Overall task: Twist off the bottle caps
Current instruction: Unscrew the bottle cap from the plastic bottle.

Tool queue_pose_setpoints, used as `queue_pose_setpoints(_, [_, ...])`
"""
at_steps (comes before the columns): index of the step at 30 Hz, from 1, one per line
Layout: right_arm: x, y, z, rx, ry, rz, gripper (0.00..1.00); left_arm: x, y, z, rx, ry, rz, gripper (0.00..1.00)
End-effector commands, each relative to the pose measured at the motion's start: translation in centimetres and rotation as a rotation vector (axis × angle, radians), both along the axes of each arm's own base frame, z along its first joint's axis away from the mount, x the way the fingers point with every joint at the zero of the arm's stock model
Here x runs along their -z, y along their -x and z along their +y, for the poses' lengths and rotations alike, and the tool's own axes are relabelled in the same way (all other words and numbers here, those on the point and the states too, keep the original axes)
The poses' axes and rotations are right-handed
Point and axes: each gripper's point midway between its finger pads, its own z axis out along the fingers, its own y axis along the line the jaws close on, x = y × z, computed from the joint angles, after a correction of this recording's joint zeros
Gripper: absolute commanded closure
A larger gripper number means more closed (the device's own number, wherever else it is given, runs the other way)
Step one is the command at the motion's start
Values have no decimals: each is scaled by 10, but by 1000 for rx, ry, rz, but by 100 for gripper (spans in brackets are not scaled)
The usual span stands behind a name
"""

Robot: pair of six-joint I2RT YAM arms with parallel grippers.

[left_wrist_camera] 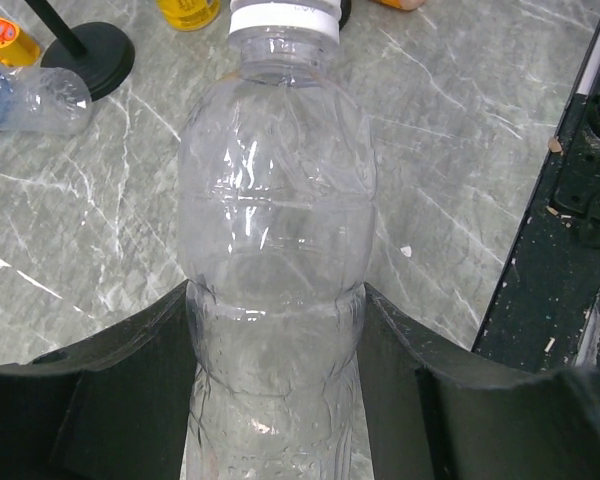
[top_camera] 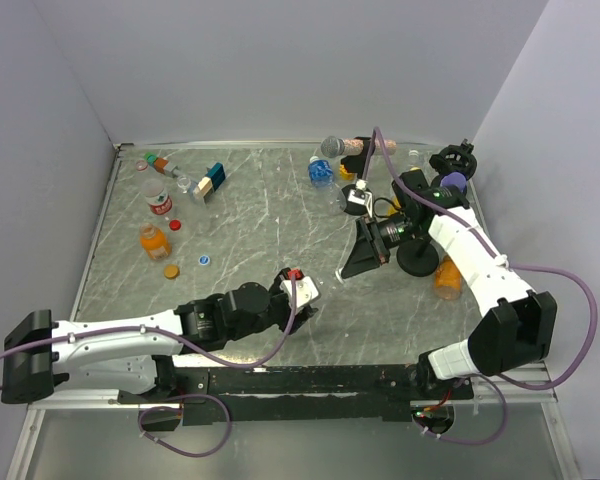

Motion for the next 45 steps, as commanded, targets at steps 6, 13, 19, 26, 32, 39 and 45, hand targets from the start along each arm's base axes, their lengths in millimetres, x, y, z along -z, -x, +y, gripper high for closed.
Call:
queue_pose_setpoints(6, [-25,14,1,-75,-60,-132,88,-32,7,-8,25,139,-4,99])
queue_pose_setpoints(13, [-26,34,8,-250,-81,-395,91,-30,31,-10,139,195,101,99])
queue_pose_setpoints(19, [-21,52,15,-484,-139,-911,92,-25,50,-8,304,237,223,99])
queue_pose_setpoints(26, [-20,38,24,-498,-145,-900,88,-25,37,3,230,214,194,99])
queue_pose_setpoints(32, [-43,35,28,-397,-123,-774,34,-14,27,7,174,152,181,99])
queue_pose_setpoints(39, [-77,26,18,-193,-87,-737,1,-17,13,10,98,149,137,99])
queue_pose_setpoints(45, [-48,4,6,176,74,-374,1,-26,4,10,-9,113,28,99])
